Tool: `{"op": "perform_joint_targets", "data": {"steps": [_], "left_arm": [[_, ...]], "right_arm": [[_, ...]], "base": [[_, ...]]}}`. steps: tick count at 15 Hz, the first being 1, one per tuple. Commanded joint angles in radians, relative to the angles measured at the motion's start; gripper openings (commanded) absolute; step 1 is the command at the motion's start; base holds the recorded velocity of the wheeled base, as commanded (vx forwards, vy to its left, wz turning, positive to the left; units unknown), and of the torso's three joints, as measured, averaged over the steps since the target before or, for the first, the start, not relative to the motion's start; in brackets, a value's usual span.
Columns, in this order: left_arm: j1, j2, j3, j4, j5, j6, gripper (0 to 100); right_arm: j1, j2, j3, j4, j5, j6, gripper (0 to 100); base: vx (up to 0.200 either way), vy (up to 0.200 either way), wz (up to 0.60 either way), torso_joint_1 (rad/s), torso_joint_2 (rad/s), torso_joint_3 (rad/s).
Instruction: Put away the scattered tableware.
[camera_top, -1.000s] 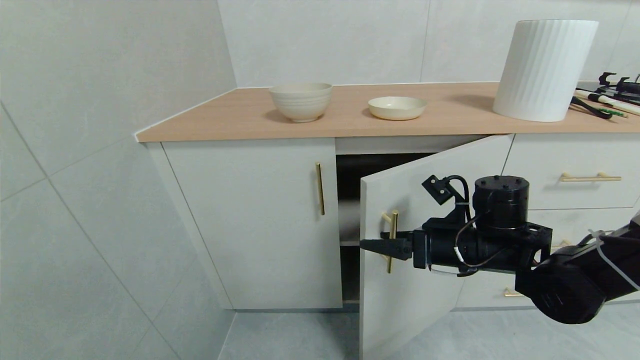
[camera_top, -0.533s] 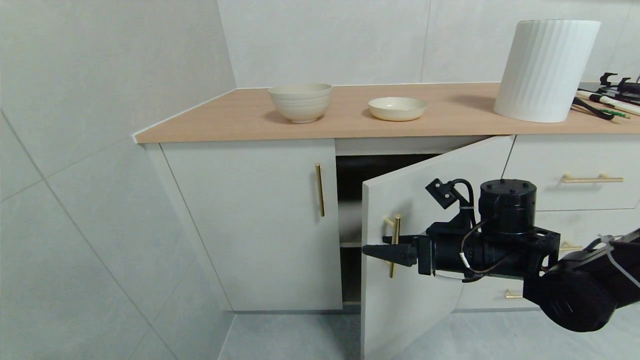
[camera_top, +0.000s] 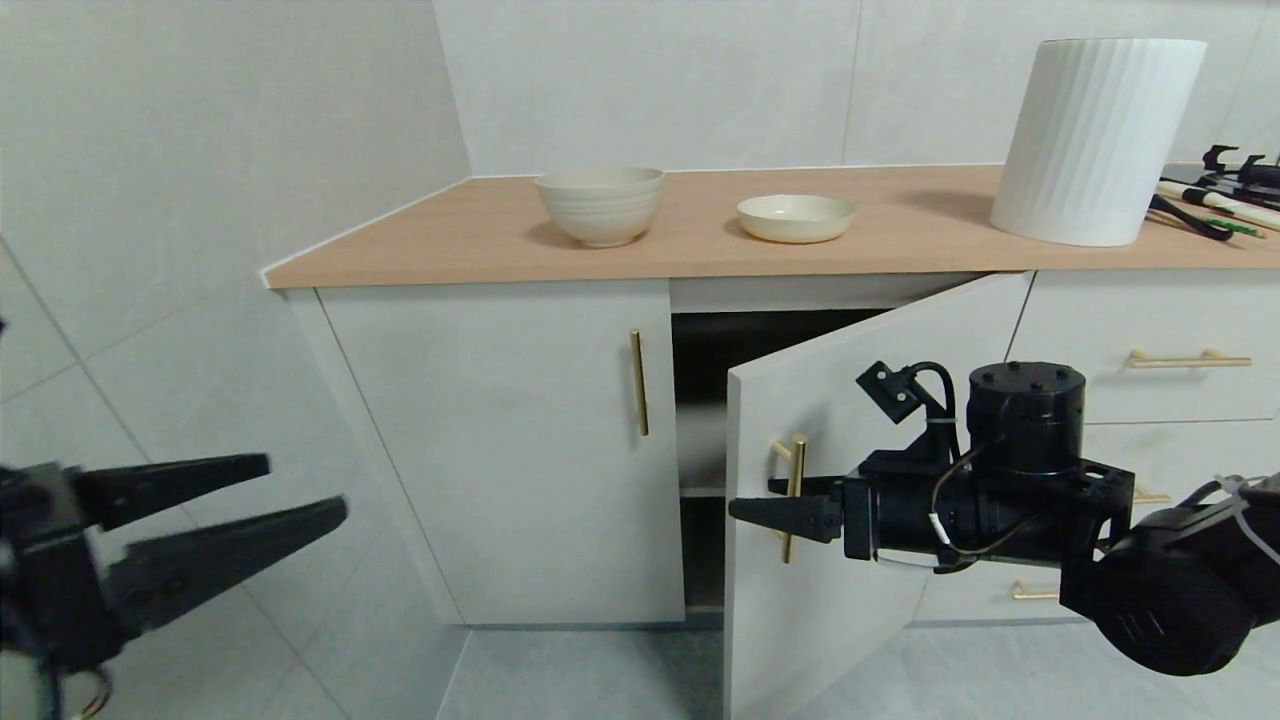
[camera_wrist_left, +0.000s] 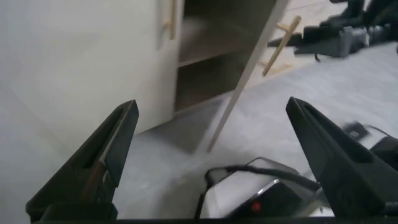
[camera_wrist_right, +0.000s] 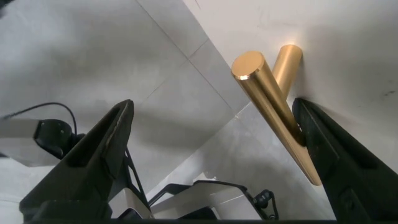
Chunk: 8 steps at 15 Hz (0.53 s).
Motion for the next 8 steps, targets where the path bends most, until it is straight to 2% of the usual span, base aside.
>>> {"op": "perform_joint_targets", "data": {"steps": [1, 2, 3, 4, 6, 8], "left_arm": [[-0.144, 0.445, -0.029, -0.329, -0.028, -0.077, 100], [-0.170, 0.509, -0.031, -0.426, -0.010, -0.133, 100], [-0.188, 0.569, -0.036, -0.513, 0.016, -0.169, 100], [-0.202, 0.615, -0.036, -0.590, 0.035, -0.182, 100], [-0.250, 0.724, -0.025, -0.756, 0.072, -0.183, 100], [-0.291, 0.784, -0.011, -0.843, 0.113, -0.185, 100]], "right_arm": [[0.025, 0.001, 0.003, 0.001, 0.000, 0.000, 100], [0.028, 0.001, 0.008, 0.001, 0.002, 0.000, 100], [0.037, 0.001, 0.008, 0.001, 0.000, 0.000, 100], [0.040, 0.001, 0.008, 0.001, 0.000, 0.000, 100], [0.043, -0.002, 0.009, 0.001, 0.000, -0.001, 100], [0.043, -0.009, 0.011, 0.001, 0.000, -0.001, 100]], "base": [[0.000, 0.000, 0.00, 0.000, 0.00, 0.000], [0.000, 0.000, 0.00, 0.000, 0.00, 0.000], [0.000, 0.000, 0.00, 0.000, 0.00, 0.000], [0.000, 0.000, 0.00, 0.000, 0.00, 0.000], [0.000, 0.000, 0.00, 0.000, 0.00, 0.000], [0.000, 0.000, 0.00, 0.000, 0.00, 0.000]]}}
